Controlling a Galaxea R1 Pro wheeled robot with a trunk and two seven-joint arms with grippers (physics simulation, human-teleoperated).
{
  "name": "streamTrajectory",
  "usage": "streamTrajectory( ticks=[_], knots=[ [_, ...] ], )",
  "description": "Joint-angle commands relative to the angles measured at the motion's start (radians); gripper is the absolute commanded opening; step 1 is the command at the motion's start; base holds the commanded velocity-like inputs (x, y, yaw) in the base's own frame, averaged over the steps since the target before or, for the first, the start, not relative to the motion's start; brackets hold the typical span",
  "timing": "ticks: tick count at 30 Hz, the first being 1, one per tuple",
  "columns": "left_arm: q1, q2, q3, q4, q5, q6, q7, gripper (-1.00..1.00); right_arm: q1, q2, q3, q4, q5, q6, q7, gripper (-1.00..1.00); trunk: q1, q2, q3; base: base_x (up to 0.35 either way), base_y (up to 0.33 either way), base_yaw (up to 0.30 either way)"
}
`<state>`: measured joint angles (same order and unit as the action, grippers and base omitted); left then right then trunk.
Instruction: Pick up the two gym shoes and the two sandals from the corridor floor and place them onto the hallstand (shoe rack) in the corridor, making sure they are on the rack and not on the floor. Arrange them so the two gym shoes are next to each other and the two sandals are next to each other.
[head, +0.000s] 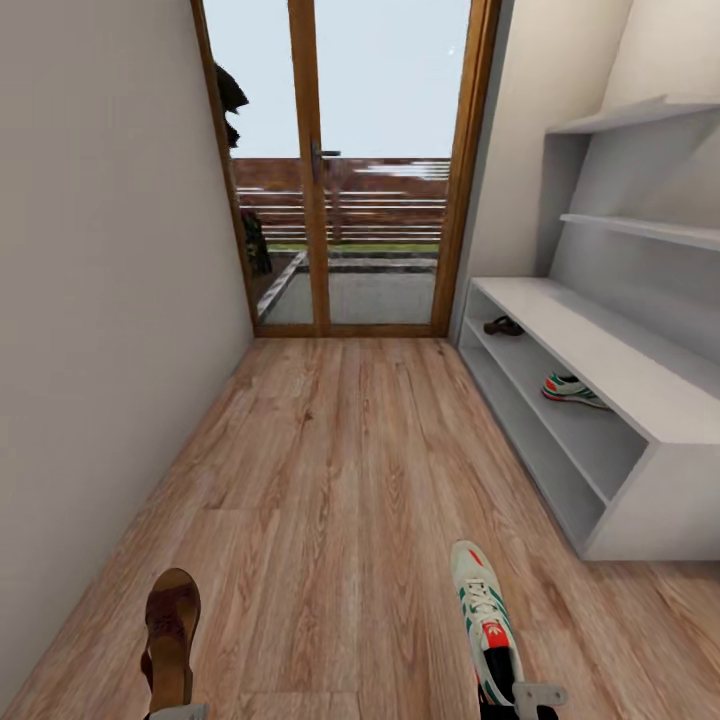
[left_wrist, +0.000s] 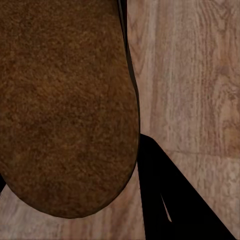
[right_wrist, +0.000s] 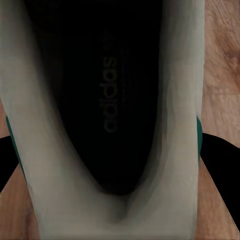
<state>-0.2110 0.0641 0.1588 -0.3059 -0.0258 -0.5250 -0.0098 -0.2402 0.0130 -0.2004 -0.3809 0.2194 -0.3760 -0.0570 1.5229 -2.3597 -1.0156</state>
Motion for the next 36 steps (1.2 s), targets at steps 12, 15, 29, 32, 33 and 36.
streamTrajectory(
  ticks=[12,15,29,32,33,36],
  knots=[
    [-0.001,-0.001,0.004,0.001,-0.006,-0.003,0.001,-1.0,-0.001,0.001,-0.005,0.001,0.011,-0.001,-0.004,-1.0,0.0,0.0,-0.001,0.336,0.0,0.0],
    [-0.001,-0.001,0.004,0.001,-0.006,-0.003,0.001,-1.0,-0.001,0.001,-0.004,0.001,0.011,-0.001,-0.004,-1.0,0.0,0.0,-0.001,0.335,0.0,0.0],
    [-0.001,-0.001,0.004,0.001,-0.006,-0.003,0.0,-1.0,-0.001,0.001,-0.004,0.001,0.011,-0.001,-0.004,-1.0,0.0,0.0,-0.001,0.336,0.0,0.0],
    [-0.001,-0.001,0.003,0.001,-0.007,-0.003,0.001,-1.0,-0.001,0.001,-0.004,0.001,0.011,-0.001,-0.004,-1.0,0.0,0.0,-0.001,0.336,0.0,0.0],
    [-0.001,-0.001,0.003,0.001,-0.007,-0.003,0.001,-1.0,-0.001,0.001,-0.004,0.001,0.011,-0.001,-0.004,-1.0,0.0,0.0,-0.001,0.336,0.0,0.0],
    [-0.001,-0.001,0.003,0.001,-0.008,-0.003,0.0,-1.0,-0.001,0.001,-0.004,0.001,0.011,-0.001,-0.004,-1.0,0.0,0.0,-0.001,0.336,0.0,0.0]
  ],
)
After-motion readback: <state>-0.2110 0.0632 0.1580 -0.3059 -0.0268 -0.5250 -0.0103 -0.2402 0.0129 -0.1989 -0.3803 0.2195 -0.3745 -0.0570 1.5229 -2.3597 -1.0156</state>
